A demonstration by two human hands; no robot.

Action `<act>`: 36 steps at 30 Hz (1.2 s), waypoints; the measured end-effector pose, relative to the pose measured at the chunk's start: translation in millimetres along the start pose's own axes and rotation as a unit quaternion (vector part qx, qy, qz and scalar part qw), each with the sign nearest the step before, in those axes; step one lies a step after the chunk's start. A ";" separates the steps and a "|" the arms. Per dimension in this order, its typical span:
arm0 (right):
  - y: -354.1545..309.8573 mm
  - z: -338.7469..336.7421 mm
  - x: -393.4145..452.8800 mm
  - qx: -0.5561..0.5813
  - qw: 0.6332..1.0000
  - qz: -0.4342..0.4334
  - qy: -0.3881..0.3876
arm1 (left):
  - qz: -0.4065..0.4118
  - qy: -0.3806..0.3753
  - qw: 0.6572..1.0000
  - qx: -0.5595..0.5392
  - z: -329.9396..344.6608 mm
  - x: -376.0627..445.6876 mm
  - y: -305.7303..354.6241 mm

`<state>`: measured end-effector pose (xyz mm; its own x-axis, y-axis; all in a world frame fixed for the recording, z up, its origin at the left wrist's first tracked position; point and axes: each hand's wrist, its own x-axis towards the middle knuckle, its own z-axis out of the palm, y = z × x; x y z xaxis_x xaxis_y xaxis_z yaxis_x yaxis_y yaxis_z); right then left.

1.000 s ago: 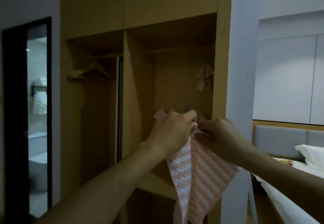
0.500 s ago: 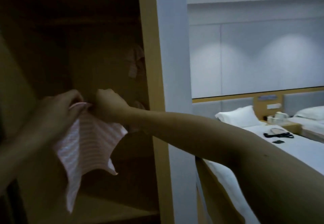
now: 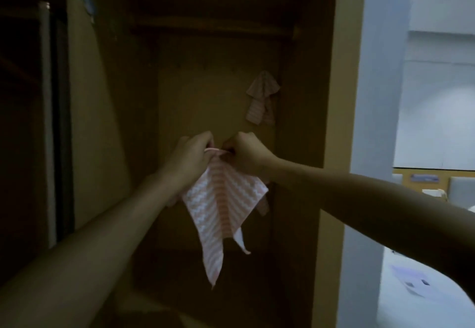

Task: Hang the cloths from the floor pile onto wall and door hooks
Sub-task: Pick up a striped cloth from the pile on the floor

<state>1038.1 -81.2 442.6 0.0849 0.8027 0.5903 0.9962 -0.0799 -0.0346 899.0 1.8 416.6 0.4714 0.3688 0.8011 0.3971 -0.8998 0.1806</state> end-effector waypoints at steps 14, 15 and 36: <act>-34.9 47.6 69.8 -0.073 0.997 0.006 -0.009 | 0.061 -0.029 0.998 0.004 21.2 42.5 -112.7; -34.6 45.6 65.6 -0.083 0.996 0.002 -0.016 | 0.068 -0.032 0.997 -0.004 21.1 42.6 -112.3; 21.5 76.4 104.0 0.067 0.993 0.040 0.086 | 0.099 -0.050 0.987 -0.119 61.4 98.9 -129.7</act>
<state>1069.8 45.7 441.7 0.1701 0.6825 0.7108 0.9811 -0.0499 -0.1868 942.5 169.3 437.4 0.6021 0.1902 0.7755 0.0985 -0.9815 0.1643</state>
